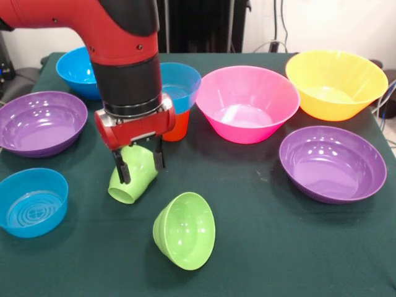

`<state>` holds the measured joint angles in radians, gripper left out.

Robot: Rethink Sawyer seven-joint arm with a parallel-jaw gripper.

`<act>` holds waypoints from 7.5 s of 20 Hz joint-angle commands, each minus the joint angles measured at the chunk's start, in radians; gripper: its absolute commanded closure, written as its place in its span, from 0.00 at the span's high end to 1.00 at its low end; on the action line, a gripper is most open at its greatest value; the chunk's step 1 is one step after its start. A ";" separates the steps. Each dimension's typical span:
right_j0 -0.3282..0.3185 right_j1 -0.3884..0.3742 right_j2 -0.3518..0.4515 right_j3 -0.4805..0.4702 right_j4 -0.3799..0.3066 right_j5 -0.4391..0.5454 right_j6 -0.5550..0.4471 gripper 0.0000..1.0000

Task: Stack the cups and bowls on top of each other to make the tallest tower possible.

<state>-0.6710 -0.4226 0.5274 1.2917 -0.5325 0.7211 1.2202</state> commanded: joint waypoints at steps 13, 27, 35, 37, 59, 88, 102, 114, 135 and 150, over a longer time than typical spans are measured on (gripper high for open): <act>0.047 0.059 -0.006 -0.073 -0.119 0.074 -0.179 1.00; 0.042 0.062 -0.022 -0.117 -0.151 0.133 -0.216 1.00; 0.042 0.055 -0.029 -0.097 -0.156 0.134 -0.201 1.00; 0.047 0.057 -0.031 -0.104 -0.158 0.137 -0.197 1.00; 0.084 0.049 -0.103 -0.130 -0.247 0.116 -0.163 1.00; 0.099 0.008 -0.185 -0.110 -0.216 0.178 -0.132 1.00; 0.096 0.004 -0.110 -0.001 0.012 0.173 -0.012 1.00; 0.115 -0.008 -0.147 0.045 0.060 0.114 0.029 1.00; 0.107 0.034 -0.141 0.088 0.071 -0.028 0.082 1.00; 0.119 0.029 -0.141 0.104 0.116 -0.015 0.091 1.00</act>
<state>-0.5976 -0.4421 0.3500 1.3337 -0.4354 0.7234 1.2202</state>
